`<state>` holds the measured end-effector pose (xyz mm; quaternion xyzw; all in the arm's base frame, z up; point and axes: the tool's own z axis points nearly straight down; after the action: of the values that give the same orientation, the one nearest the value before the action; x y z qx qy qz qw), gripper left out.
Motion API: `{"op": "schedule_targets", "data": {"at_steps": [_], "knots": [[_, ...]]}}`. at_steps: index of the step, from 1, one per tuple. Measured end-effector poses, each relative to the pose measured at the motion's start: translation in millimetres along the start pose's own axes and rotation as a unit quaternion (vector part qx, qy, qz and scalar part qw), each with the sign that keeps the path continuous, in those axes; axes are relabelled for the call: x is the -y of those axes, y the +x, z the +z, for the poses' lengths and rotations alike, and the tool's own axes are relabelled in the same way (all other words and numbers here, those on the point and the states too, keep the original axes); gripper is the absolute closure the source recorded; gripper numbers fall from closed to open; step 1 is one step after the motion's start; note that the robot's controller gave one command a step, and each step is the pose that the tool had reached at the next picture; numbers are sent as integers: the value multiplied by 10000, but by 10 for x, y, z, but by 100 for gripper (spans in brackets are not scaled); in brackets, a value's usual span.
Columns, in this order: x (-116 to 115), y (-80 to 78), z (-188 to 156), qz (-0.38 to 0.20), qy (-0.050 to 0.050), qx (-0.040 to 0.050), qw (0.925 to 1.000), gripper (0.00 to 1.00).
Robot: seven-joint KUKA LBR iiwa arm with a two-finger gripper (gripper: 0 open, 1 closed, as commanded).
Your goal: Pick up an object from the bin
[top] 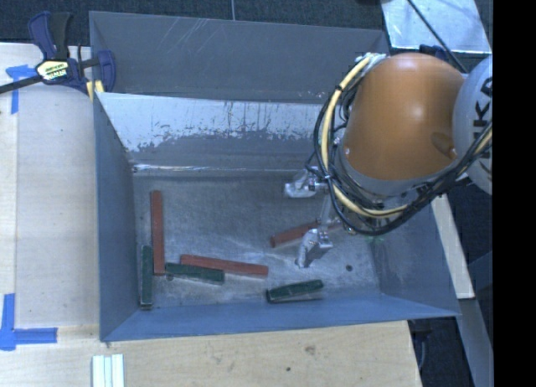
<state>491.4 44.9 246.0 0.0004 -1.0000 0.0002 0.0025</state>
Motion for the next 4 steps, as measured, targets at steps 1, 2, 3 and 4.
{"op": "schedule_targets", "data": {"at_steps": [1,2,3,4], "knots": [[0,-14,-38,6,-5,42,10000,0],[73,-54,425,101,-8,79,9999,0],[161,-72,1003,144,-3,39,9999,0],[620,-564,1689,-176,-23,96,9998,100]]}}
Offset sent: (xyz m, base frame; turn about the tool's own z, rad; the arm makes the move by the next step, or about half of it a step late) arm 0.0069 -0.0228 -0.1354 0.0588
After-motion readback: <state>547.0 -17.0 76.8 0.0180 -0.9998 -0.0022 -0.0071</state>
